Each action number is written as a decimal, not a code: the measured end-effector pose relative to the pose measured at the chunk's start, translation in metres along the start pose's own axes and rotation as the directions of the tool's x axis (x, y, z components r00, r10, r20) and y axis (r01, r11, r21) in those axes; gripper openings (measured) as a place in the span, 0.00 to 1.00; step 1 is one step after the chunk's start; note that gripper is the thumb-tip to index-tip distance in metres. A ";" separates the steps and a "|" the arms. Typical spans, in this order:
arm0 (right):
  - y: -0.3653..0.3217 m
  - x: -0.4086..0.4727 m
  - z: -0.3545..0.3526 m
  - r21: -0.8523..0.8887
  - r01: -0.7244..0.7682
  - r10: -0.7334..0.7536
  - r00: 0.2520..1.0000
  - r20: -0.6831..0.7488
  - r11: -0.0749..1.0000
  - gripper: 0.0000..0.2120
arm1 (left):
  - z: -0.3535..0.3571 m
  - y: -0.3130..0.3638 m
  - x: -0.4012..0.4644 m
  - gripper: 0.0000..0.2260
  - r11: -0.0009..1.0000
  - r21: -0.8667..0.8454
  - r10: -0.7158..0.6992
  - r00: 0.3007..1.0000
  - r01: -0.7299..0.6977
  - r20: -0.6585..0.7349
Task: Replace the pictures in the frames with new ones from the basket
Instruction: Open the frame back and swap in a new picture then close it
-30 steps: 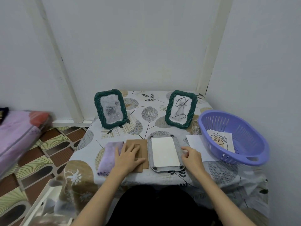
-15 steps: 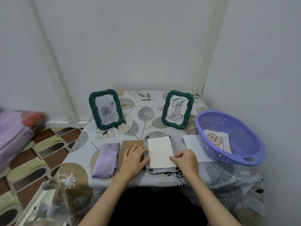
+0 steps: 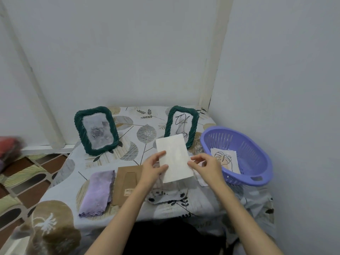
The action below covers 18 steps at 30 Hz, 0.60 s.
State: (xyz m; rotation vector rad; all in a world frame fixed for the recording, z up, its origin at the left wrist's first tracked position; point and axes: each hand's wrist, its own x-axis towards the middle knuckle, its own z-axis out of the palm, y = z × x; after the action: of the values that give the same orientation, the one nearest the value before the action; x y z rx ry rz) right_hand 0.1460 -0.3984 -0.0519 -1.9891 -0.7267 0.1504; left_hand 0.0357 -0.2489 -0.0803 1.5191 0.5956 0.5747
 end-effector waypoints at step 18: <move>0.038 0.021 -0.100 -0.349 0.009 0.040 0.991 0.131 0.937 0.14 | 0.084 -0.022 0.051 0.20 0.857 0.514 -0.076 0.985 -0.014 0.154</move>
State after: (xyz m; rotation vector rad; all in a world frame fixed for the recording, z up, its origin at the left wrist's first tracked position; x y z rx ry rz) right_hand 0.2191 -0.4761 -0.0277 -2.3416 -0.8734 0.1774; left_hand 0.1298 -0.2758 -0.1048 2.0369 0.6735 0.2594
